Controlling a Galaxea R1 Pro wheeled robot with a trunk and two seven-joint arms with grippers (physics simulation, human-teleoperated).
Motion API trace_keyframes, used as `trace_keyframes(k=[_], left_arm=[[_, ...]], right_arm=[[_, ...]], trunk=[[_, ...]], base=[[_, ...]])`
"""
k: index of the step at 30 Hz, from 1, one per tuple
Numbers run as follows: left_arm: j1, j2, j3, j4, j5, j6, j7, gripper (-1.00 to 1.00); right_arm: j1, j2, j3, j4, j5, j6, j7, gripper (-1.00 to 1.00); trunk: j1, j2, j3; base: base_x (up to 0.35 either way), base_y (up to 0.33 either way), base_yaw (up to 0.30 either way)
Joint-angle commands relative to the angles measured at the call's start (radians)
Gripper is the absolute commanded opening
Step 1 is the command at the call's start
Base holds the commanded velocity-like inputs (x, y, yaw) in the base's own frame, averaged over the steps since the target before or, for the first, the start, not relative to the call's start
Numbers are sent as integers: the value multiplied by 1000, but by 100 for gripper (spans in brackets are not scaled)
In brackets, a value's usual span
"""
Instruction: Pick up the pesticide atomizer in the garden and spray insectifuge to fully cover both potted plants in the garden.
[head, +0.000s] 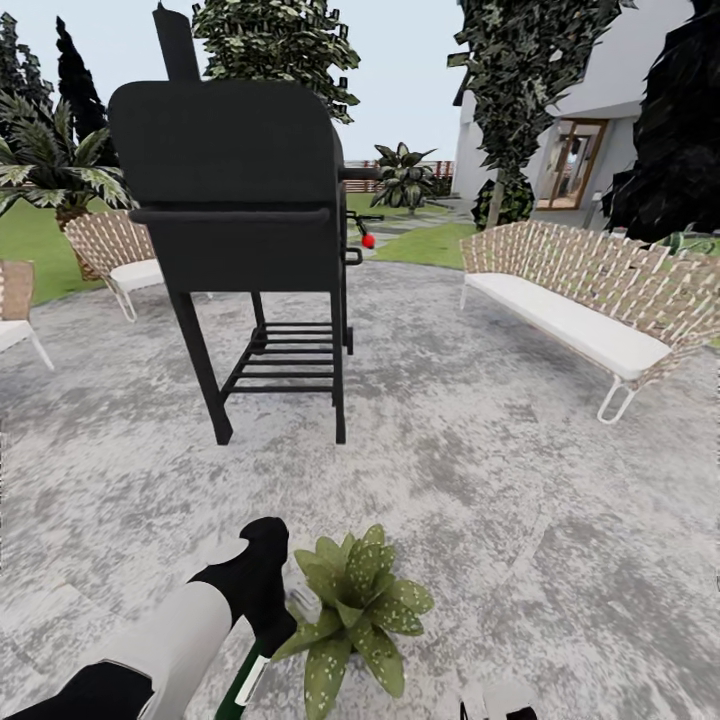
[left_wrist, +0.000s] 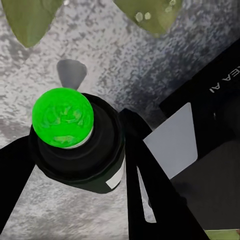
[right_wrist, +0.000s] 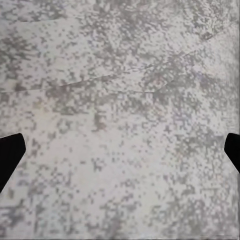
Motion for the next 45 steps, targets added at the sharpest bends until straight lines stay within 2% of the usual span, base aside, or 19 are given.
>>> trace_keyframes(k=[1, 4, 6, 10, 15, 19, 22, 28, 36, 45], left_arm=[[0, 1, -1, -2, -9, 9, -11, -100], [0, 5, -1, -1, -10, 8, -11, -100], [-1, 18, -4, 0, -14, 5, -26, -100], [-6, 87, -7, -1, -18, 3, -66, -100], [22, 135, -6, 1, -10, 4, -109, -100], [30, 127, -5, -7, -10, 5, -110, -100], [14, 116, -6, -15, -11, 6, -110, -100], [-46, 106, -6, -16, -15, 5, -111, -100], [-35, 107, -1, -6, -10, 7, -110, -100], [-35, 106, -3, -5, -14, 7, -110, -100]], right_arm=[[-1, 0, -8, 2, 11, -2, -4, 100], [-1, 0, -8, 1, 11, -2, -4, 100], [-1, 0, -8, 2, 11, -2, -5, 100], [-1, 0, -8, 2, 11, -2, -5, 100], [-1, 0, -8, 2, 11, -2, -4, 100], [0, 0, -7, 2, 11, -2, -4, 100], [-1, 1, -6, 2, 11, -2, -3, 100], [-1, 2, -7, -1, 11, -1, -5, 100], [-1, 2, -8, 1, 11, -2, -6, 100], [-1, 2, -8, 0, 10, -2, -5, 100]], trunk=[[-1, 0, -1], [-1, 0, -1], [-1, 0, -1], [-1, 0, -1], [-1, 0, -1], [-1, 0, -1], [-1, 0, -1], [-1, 0, -1], [-1, 0, -1], [-1, 0, 5]], base=[[-179, 0, -17], [-54, 0, -5], [-6, 0, -1], [0, 0, 0], [0, 0, 0], [0, 0, 0], [0, 0, 0], [0, 0, 0], [47, 91, -13], [-4, 295, -236]])
